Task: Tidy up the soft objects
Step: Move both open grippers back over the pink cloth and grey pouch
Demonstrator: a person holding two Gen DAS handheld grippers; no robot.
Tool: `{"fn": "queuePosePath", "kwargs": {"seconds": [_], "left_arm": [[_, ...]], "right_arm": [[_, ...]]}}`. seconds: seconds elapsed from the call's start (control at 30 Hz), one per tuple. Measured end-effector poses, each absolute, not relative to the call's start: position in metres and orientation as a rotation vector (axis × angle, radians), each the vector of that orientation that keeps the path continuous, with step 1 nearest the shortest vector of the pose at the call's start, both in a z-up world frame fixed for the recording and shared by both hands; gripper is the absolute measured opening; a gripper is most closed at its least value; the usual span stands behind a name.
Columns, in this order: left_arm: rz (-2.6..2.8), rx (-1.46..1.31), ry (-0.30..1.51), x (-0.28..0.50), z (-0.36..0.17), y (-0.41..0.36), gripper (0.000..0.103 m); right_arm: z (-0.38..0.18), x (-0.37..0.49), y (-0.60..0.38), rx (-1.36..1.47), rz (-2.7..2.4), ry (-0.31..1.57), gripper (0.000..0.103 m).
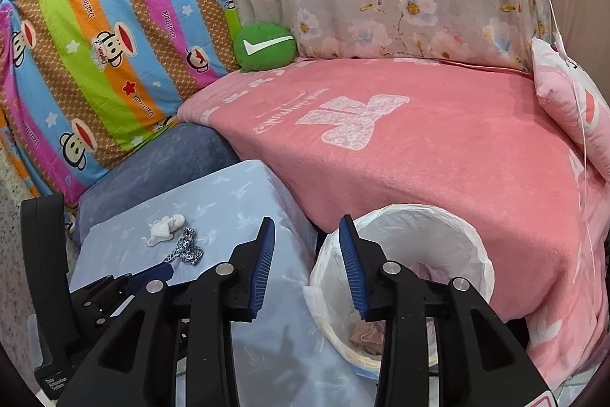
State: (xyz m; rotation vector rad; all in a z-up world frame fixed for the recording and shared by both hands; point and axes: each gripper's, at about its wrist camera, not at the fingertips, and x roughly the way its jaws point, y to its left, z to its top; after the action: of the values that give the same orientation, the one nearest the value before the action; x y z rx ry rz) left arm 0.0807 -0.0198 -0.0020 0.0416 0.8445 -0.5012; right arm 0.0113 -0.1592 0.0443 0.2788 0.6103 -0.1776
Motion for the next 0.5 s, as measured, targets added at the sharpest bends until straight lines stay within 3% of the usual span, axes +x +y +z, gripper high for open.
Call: {"fn": "queuePosePath", "kwargs": {"seconds": [0.5], "left_arm": [[-0.345, 0.009, 0.885, 0.077, -0.025, 0.058, 0.077]], "right_arm": [[0.016, 0.017, -0.088, 0.206, -0.058, 0.708, 0.047]]}}
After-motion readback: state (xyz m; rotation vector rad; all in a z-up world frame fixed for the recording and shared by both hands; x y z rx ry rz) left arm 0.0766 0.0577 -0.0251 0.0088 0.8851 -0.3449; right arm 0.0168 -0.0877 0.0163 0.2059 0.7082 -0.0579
